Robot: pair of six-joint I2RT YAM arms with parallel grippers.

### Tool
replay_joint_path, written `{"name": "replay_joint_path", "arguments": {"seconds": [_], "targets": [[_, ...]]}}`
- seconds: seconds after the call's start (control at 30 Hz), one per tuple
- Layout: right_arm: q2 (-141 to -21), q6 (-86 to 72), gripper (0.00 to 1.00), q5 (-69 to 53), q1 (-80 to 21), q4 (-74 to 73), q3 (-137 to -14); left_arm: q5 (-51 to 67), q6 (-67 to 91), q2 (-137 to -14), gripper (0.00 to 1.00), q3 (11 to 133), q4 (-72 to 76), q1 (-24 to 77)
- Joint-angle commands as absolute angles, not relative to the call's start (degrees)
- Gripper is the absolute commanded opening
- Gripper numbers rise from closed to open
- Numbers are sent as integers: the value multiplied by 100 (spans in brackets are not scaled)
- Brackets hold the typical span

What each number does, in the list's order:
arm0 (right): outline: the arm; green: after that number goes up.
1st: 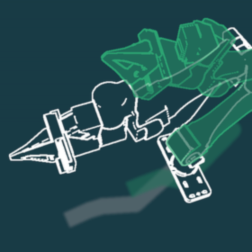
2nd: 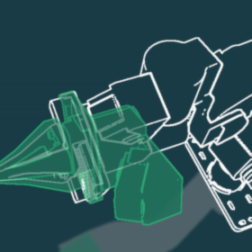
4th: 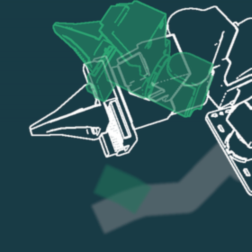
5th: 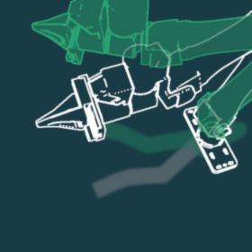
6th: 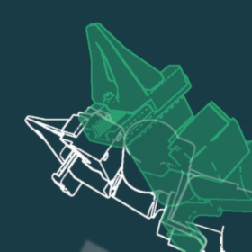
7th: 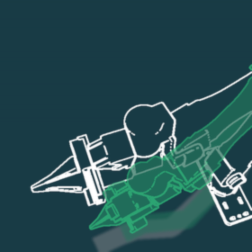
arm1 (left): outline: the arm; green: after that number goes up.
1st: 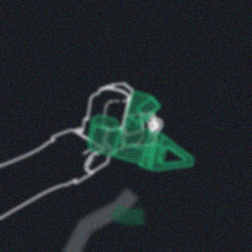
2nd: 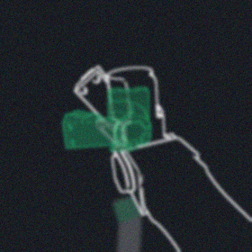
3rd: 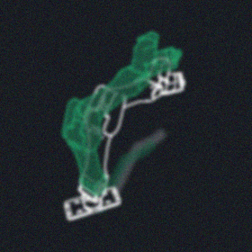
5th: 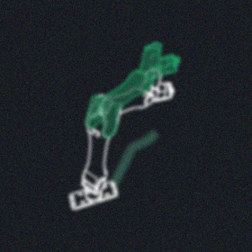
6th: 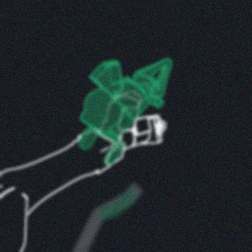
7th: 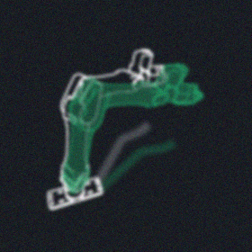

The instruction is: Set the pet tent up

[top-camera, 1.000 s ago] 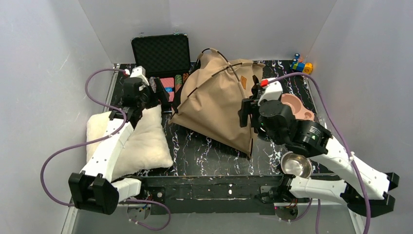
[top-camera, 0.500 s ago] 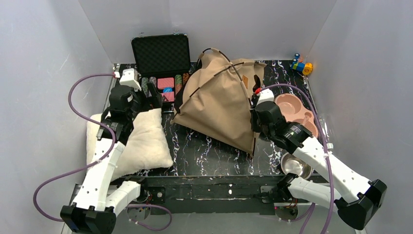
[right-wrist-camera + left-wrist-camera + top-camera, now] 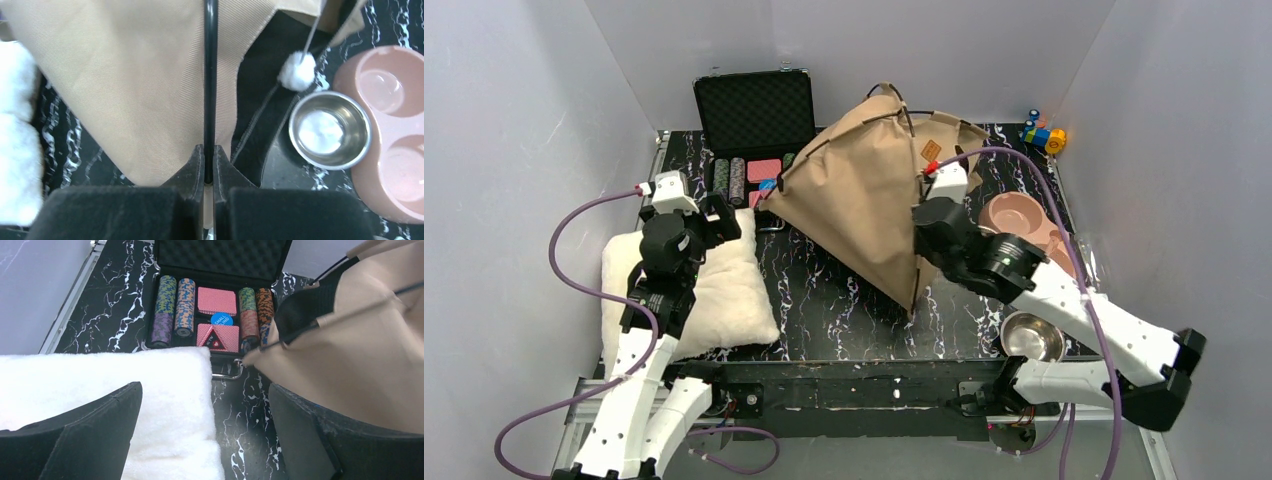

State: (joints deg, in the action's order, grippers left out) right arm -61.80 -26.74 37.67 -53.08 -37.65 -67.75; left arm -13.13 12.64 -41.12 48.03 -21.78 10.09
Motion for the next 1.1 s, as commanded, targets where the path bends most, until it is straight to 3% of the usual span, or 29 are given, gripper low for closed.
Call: {"name": "replay_joint_path", "arguments": {"seconds": [0.0,0.13,0.17,0.27,0.3,0.37,0.53,0.67,0.9,1.07], "targets": [[-7104,-3308,1,5669,-6032,-3462,-7785,-1416,1238,-4000,98,4816,-2074,1001],[-8494,-3520,1,5625,-6235,-3820,-9061,-1293,1280,-3932,98,4776,-2075,1002],[-8807,-3543,10,5489,-6267,-3977,-9434,-1258,1284,-3919,98,4762,-2069,998],[-9555,-3468,46,4983,-6411,-4344,-10537,-1036,1283,-3915,98,4717,-2015,1001],[-9693,-3314,64,4789,-6470,-4346,-10699,-893,1271,-3926,98,4713,-1984,1002],[-9670,-3003,75,4308,-6557,-4218,-10806,-510,1243,-3964,98,4703,-1906,998],[-8774,-2449,80,3415,-6539,-3978,-10154,1173,1176,-4306,100,4696,-1641,1009],[-8078,-2186,81,2758,-5923,-4270,-9726,2054,1388,-4748,100,4742,-1411,1295],[-7086,-2007,81,2145,-4281,-4313,-8903,1786,1662,-5542,99,5257,-1241,3036],[-6417,-2048,81,2179,-3678,-4214,-8406,1562,1731,-6419,100,5758,-1034,3820]]}}
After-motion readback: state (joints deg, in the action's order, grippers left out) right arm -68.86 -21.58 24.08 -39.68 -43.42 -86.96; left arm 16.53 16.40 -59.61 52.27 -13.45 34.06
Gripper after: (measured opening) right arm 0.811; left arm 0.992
